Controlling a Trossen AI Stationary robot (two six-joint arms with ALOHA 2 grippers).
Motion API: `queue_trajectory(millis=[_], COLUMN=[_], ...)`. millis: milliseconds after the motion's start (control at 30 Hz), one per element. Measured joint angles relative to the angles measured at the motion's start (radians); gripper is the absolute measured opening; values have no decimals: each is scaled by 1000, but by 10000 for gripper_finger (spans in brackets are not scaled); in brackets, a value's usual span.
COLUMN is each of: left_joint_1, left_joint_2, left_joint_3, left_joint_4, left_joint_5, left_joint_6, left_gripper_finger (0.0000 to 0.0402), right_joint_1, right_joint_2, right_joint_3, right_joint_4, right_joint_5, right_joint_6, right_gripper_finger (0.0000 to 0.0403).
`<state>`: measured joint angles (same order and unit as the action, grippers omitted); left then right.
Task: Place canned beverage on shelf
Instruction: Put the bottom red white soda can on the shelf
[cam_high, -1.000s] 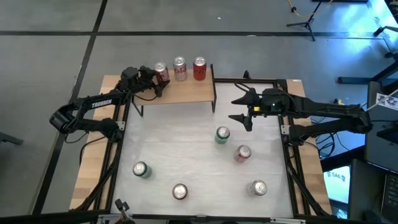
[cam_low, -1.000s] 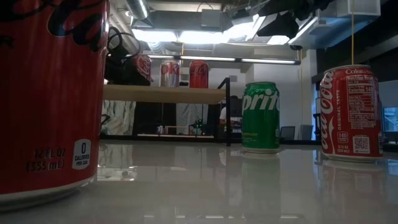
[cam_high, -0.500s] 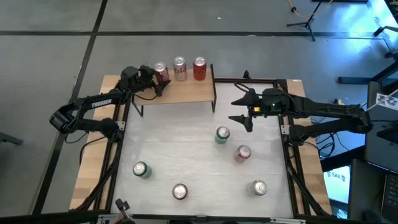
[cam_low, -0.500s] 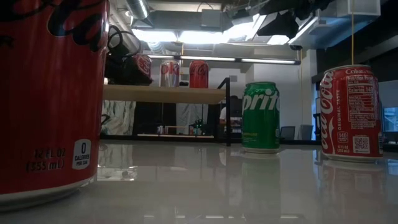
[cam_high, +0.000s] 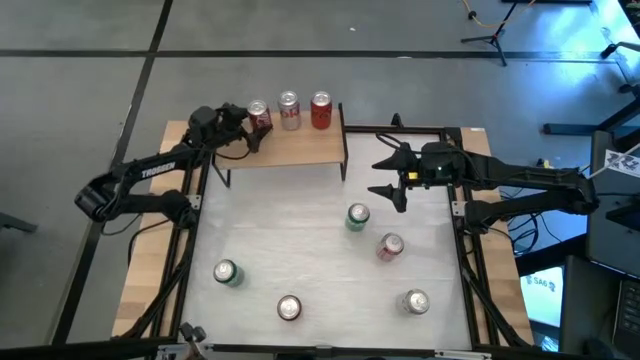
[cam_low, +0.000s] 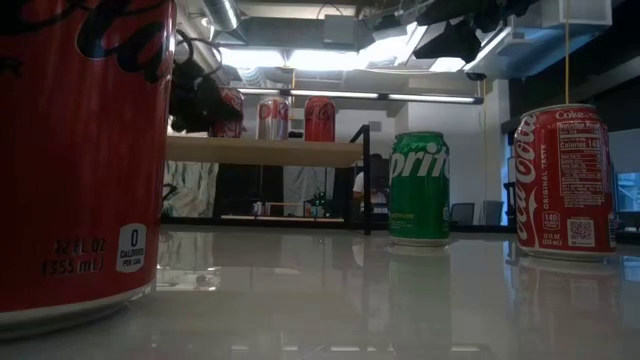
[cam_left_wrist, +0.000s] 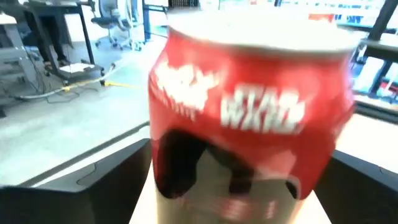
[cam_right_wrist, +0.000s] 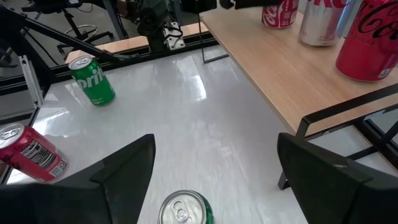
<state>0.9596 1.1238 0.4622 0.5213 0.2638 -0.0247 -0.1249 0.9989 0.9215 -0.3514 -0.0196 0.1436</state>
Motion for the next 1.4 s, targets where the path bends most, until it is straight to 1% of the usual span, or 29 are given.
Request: queue_trajectory(millis=[367, 567, 667, 933, 1067, 1200, 1400], left_joint_1=[-1, -26, -47, -97, -102, -102, -102], left_joint_2=[-113, -123, -122, -107, -107, -107, -107], left_joint_3=[0, 0, 0, 0, 0, 0, 0], left_joint_4=[-24, -18, -16, -13, -11, -10, -10], left_joint_5=[12, 4, -31, -187, -210, -215, -217], left_joint_6=[-28, -52, -47, 11, 34, 35, 44], left_gripper_finger=[396, 396, 396, 396, 394, 377, 332], right_joint_1=[0, 0, 0, 0, 0, 0, 0], right_joint_2=[0, 0, 0, 0, 0, 0, 0], right_joint_3=[0, 0, 0, 0, 0, 0, 0], right_joint_4=[0, 0, 0, 0, 0, 0, 1], right_joint_5=[0, 0, 0, 0, 0, 0, 0], right_joint_6=[0, 0, 0, -3, -19, -22, -22], right_gripper_finger=[331, 331, 331, 331, 331, 331, 331])
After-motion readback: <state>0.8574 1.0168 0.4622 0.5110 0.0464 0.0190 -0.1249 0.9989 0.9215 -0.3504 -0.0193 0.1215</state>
